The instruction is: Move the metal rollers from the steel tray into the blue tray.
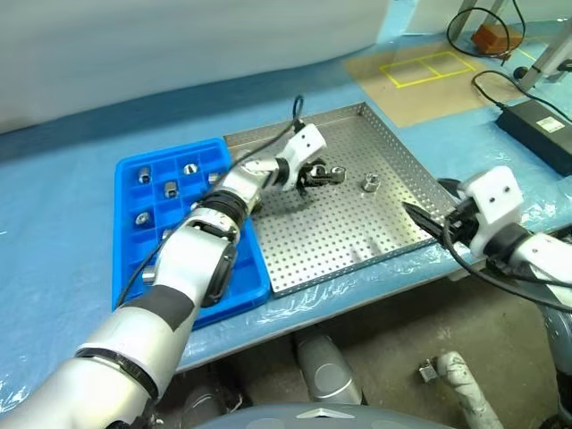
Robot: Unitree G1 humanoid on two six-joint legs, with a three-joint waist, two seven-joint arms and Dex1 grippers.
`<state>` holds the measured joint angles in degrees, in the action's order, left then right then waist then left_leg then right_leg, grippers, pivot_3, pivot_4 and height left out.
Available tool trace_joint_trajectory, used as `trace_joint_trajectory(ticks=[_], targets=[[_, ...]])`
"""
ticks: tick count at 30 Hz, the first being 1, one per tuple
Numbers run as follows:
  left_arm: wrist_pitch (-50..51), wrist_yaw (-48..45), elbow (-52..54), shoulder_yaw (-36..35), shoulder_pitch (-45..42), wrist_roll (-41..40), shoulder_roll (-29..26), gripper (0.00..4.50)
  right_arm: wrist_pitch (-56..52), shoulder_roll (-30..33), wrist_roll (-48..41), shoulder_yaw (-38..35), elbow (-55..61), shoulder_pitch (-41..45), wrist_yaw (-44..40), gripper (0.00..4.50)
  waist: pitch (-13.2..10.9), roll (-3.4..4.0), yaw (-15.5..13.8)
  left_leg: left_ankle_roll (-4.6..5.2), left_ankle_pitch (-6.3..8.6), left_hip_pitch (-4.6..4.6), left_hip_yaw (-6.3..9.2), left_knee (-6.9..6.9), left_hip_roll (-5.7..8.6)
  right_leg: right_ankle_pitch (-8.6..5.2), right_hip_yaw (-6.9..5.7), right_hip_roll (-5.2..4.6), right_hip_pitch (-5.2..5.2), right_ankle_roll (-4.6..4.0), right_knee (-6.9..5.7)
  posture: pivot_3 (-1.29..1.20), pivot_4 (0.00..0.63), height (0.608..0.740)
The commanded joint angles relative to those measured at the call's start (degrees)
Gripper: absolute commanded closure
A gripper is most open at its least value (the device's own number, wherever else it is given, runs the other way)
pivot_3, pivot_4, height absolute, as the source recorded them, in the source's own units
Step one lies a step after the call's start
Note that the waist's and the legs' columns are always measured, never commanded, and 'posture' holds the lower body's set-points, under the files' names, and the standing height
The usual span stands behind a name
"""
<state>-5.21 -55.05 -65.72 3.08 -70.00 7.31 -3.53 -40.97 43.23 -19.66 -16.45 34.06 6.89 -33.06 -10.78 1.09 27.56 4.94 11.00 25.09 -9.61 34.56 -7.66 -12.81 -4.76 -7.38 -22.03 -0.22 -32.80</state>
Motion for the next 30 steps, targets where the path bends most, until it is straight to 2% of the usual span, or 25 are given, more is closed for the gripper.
trace_joint_trajectory(ticks=[1, 6, 11, 14, 19, 23, 26, 30], targets=[[-2.4, -7.7, 10.5, 0.3, 3.6, -4.0, -3.1, 2.77, 3.1, 1.1, 0.5, 5.5, -4.5, 7.5, -3.0, 0.77, 0.0, 0.0, -0.3, 0.0, 0.0, -0.01, 0.0, 0.01, -0.02, 0.01, -0.01, 0.01, 0.0, -0.02, -0.05, -0.61, 0.15, 0.74], [2.4, -11.4, 24.5, -1.0, 9.3, -9.1, -8.8, 2.77, 8.2, -0.7, 2.1, 13.9, -14.6, 20.4, -7.9, 0.77, -0.1, -0.1, -2.3, 0.04, -0.03, 0.07, 0.0, 0.28, -0.08, 0.02, -0.03, -0.03, -0.19, -0.05, -0.62, -0.5, 0.15, 0.74], [13.6, -14.6, 48.4, -3.6, 19.7, -16.6, -19.0, 2.77, 14.0, -6.8, 2.9, 22.8, -22.6, 30.1, -14.5, 0.77, -0.2, -0.19, -5.3, 0.04, -0.07, -0.04, 0.0, 0.45, -0.26, -0.03, 0.0, 0.05, -0.27, -0.21, -1.18, -0.36, 0.15, 0.74], [19.4, -13.4, 58.9, -5.1, 25.4, -20.2, -23.1, 2.77, 16.7, -9.0, 3.8, 25.1, -26.5, 32.4, -17.0, 0.77, -0.2, -0.2, -9.5, -0.16, -0.23, -0.07, 0.01, 0.57, -0.3, -0.31, 0.01, 0.01, -0.47, -0.7, -1.95, -0.28, 0.15, 0.74], [27.9, -8.3, 70.2, -7.4, 35.0, -23.0, -28.1, 2.77, 19.2, -11.1, 3.7, 26.6, -32.6, 35.8, -21.6, 0.77, -0.2, -0.14, -16.5, -0.54, -0.48, -0.13, -0.02, 0.56, -0.49, -0.36, 0.08, 0.09, -0.64, -0.81, -2.3, -0.17, 0.15, 0.74], [30.4, -6.3, 80.5, -9.4, 43.2, -26.1, -31.2, 2.77, 23.0, -11.5, 6.3, 31.0, -35.7, 37.1, -27.6, 0.77, -0.2, -0.13, -22.7, -0.81, -0.64, -0.26, -0.15, 0.53, -0.73, -0.36, 0.21, 0.25, -0.71, -0.97, -2.46, -0.1, 0.15, 0.74], [30.9, -5.9, 83.7, -8.4, 46.9, -27.0, -32.9, 2.77, 23.3, -13.2, 5.5, 32.3, -36.4, 37.3, -30.8, 0.77, -0.2, -0.14, -26.7, -1.12, -0.77, -0.54, -0.45, 0.35, -0.92, -0.42, 0.33, 0.29, -0.71, -1.1, -2.68, -0.05, 0.15, 0.74], [31.3, -5.9, 84.1, -4.8, 50.9, -26.2, -34.7, 2.77, 25.2, -14.4, 7.2, 35.3, -36.2, 35.6, -33.6, 0.77, -0.2, -0.15, -29.7, -1.61, -0.91, -1.14, -0.7, -0.09, -0.92, -0.45, 0.6, 0.3, -0.57, -1.15, -2.8, -0.01, 0.15, 0.74]])
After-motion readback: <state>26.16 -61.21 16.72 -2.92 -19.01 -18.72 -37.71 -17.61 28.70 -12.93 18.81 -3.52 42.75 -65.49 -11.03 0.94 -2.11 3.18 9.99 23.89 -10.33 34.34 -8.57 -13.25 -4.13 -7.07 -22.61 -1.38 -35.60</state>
